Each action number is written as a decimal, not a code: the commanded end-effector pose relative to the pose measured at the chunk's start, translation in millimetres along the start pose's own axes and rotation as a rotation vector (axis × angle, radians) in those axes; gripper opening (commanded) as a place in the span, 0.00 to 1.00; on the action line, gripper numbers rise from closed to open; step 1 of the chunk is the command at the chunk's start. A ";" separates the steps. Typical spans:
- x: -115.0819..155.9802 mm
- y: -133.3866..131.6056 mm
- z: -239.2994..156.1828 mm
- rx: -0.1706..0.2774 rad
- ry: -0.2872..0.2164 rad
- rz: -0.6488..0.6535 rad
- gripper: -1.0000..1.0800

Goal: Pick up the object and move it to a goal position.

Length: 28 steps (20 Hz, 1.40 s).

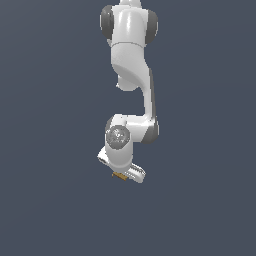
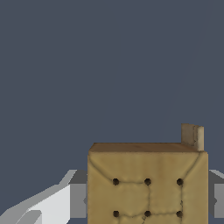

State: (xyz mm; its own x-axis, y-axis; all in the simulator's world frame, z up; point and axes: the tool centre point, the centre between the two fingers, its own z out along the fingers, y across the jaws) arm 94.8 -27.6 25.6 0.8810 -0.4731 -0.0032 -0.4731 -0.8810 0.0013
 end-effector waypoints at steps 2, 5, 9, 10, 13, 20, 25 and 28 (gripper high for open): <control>5.5 12.6 -19.7 0.001 0.002 0.001 0.00; 11.3 28.6 -43.2 0.001 0.002 0.001 0.00; 20.9 54.4 -81.4 0.002 0.002 0.001 0.00; 23.4 60.8 -91.1 0.002 0.002 0.001 0.00; 30.8 80.0 -120.0 0.002 0.002 0.001 0.00; 48.6 123.4 -185.8 0.002 0.002 0.001 0.00; 61.4 152.2 -230.3 0.002 0.003 0.001 0.00; 68.4 166.6 -252.2 0.002 0.003 0.001 0.00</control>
State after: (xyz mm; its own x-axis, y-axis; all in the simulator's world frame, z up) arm 77.8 -199.1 266.4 0.8799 -0.4752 0.0002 -0.4752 -0.8799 -0.0003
